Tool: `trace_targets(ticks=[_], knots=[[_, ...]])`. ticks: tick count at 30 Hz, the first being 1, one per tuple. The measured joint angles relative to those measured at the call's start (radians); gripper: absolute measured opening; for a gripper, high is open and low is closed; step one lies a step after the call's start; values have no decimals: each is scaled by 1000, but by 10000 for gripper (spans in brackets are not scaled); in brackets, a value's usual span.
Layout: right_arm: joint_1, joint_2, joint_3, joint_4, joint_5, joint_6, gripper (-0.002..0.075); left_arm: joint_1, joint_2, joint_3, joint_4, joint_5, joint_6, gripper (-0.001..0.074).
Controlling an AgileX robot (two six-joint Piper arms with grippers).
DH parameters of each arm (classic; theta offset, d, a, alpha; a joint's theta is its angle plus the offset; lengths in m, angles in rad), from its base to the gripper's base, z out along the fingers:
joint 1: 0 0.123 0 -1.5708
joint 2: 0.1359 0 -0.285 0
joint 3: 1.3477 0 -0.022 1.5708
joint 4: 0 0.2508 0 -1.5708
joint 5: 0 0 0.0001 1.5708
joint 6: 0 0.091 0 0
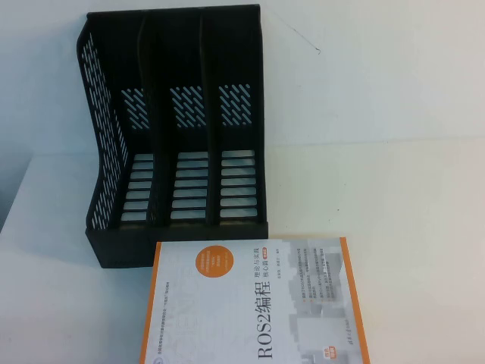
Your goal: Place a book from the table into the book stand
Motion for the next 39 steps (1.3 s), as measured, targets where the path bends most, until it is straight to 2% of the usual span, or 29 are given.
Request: trace_targets(ticks=[39], knots=[[0,0,0,2,0,0,3,0,0,0,22,0,19,-3]])
